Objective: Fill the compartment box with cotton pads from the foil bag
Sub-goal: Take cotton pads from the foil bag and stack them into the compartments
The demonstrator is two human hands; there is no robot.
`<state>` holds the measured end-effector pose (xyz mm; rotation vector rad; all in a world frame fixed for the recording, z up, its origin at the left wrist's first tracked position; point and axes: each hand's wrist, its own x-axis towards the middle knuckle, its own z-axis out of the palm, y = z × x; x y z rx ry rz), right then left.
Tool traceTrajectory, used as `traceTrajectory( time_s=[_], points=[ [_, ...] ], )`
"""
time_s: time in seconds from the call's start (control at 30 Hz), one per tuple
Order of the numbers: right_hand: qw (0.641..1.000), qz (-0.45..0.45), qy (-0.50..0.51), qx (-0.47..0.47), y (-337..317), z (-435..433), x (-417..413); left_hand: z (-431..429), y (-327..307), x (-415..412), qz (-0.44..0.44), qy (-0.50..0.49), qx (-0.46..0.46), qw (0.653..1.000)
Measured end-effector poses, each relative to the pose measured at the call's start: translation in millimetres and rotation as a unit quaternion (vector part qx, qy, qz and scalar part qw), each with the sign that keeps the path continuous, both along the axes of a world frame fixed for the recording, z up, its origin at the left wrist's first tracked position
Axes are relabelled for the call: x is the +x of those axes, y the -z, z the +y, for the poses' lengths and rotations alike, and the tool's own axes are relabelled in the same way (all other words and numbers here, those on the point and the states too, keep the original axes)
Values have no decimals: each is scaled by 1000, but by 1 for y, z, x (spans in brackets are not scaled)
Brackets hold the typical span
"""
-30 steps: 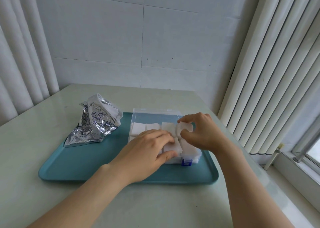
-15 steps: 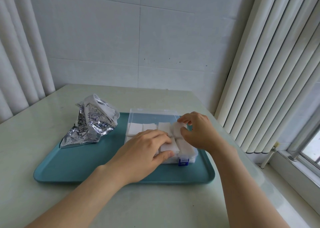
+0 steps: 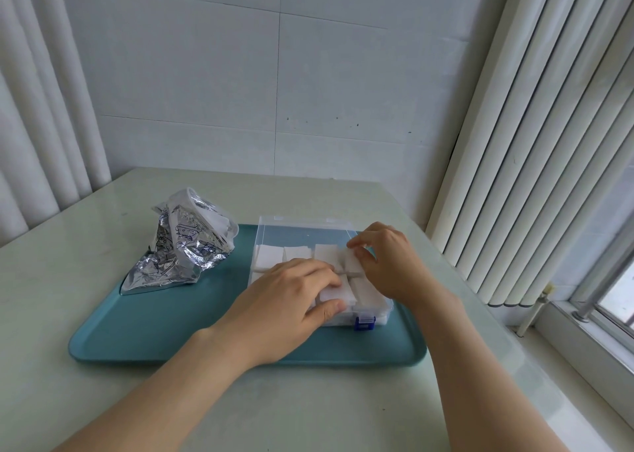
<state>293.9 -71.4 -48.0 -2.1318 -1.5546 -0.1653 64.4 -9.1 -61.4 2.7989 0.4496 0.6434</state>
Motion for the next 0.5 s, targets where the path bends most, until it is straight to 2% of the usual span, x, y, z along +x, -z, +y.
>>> traceTrajectory(
  time_s=[0.27,0.4,0.5],
  points=[
    [999,3,34,32,-5,0,-5,-1,-1,1,-8,3,13,1000],
    [998,9,57,-13,-3,0,-8,0,0,1,-21,10,22,999],
    [999,2,46,-12,-10,-8,-13,-1,-1,0,-24,15,22,999]
  ],
)
